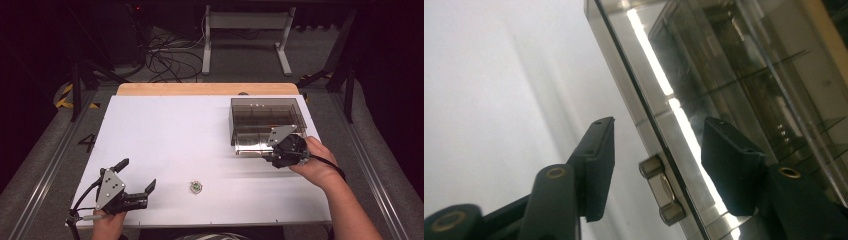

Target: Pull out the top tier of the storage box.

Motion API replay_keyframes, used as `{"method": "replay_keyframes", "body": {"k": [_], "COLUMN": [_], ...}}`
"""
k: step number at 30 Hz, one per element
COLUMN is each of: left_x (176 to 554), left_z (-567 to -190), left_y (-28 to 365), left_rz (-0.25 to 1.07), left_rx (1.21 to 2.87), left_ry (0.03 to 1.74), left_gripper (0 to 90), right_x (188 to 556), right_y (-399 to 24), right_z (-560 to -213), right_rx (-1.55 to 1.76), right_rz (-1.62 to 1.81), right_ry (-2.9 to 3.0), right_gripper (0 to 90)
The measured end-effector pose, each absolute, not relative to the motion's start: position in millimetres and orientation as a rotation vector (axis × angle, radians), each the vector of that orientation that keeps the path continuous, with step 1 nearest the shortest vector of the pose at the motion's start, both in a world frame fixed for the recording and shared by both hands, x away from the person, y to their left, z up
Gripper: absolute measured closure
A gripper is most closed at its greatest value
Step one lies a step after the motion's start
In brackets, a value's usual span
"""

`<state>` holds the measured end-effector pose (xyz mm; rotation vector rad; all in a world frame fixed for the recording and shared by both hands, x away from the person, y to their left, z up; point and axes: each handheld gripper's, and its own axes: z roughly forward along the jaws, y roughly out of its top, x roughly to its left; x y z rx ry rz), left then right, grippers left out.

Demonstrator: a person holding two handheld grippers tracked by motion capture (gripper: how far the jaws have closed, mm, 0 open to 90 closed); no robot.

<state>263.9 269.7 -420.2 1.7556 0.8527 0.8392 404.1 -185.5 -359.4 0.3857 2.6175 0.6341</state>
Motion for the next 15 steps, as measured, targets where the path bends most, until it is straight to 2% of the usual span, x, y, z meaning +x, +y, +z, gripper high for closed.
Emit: {"method": "replay_keyframes", "body": {"k": [2,8,15], "left_x": [264.2,266.0,264.5], "left_z": [-420.1,-420.4,-419.9], "left_y": [269.8,269.6,271.2], "left_rz": [0.839,0.837,0.842], "left_rx": [1.760,1.757,1.752], "left_ry": [0.853,0.853,0.855], "left_gripper": [1.3,1.3,1.3], "right_x": [402.5,399.9,394.6], "right_y": [-184.9,-180.0,-169.0], "right_z": [-356.7,-348.1,-340.8], "right_rx": [0.395,0.470,0.448], "right_rz": [0.680,0.802,0.929], "right_ry": [2.612,2.620,2.571], "right_gripper": [45.0,30.2,20.9]}}
